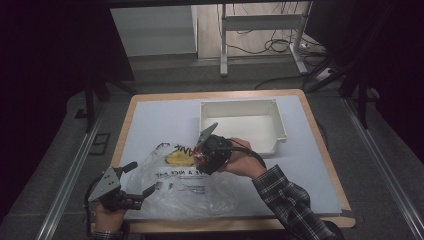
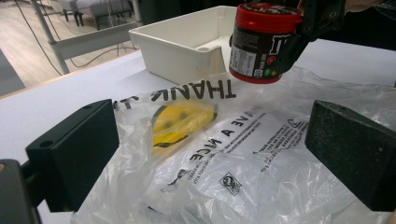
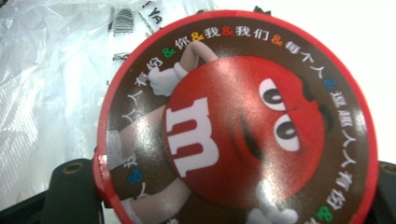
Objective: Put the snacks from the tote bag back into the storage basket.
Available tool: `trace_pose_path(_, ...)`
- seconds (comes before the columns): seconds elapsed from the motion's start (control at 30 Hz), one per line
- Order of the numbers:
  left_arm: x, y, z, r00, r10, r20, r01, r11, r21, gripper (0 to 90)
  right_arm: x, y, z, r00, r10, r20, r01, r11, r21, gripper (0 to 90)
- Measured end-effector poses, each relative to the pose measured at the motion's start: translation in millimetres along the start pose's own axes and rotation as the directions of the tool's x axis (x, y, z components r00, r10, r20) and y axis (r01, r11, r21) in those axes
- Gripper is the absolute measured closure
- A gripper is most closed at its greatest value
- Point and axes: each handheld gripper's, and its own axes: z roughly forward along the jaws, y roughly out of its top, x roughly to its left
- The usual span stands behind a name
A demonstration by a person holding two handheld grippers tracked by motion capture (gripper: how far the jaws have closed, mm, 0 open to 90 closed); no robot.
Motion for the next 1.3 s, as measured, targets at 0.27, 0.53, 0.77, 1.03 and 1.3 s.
trace_pose_path(0.27, -0.5, 0.0, 0.6, 1.0, 0.002, 0.001, -0.002, 1.0, 0.003, 2.7, -6.3, -7.2, -7.9, 0.9996, 0.023, 0.017, -0.023, 1.0, 0.0, 25.6)
trace_pose_path(0.53, -0.7, 0.2, 0.6, 1.0, 0.003, 0.0, -0.003, 1.0, 0.001, 2.8, -12.7, -11.5, -17.0, 0.9985, 0.044, 0.032, -0.044, 0.999, -0.008, 25.6)
trace_pose_path(0.77, -1.1, 0.4, 0.8, 1.0, 0.006, 0.001, -0.006, 1.0, 0.003, 2.8, -17.2, -13.2, -18.8, 0.998, 0.046, 0.044, -0.045, 0.999, -0.011, 25.6)
trace_pose_path(1.03, -1.2, 0.5, 0.9, 1.0, 0.008, 0.003, -0.008, 1.0, 0.004, 2.8, -21.3, -13.5, -17.7, 0.9975, 0.053, 0.046, -0.052, 0.999, -0.011, 25.6)
trace_pose_path(1.3, -1.7, 0.7, 1.5, 0.9999, 0.013, 0.005, -0.013, 0.9999, 0.009, 2.8, -28.2, -12.2, -19.3, 0.997, 0.058, 0.051, -0.057, 0.998, -0.02, 25.6)
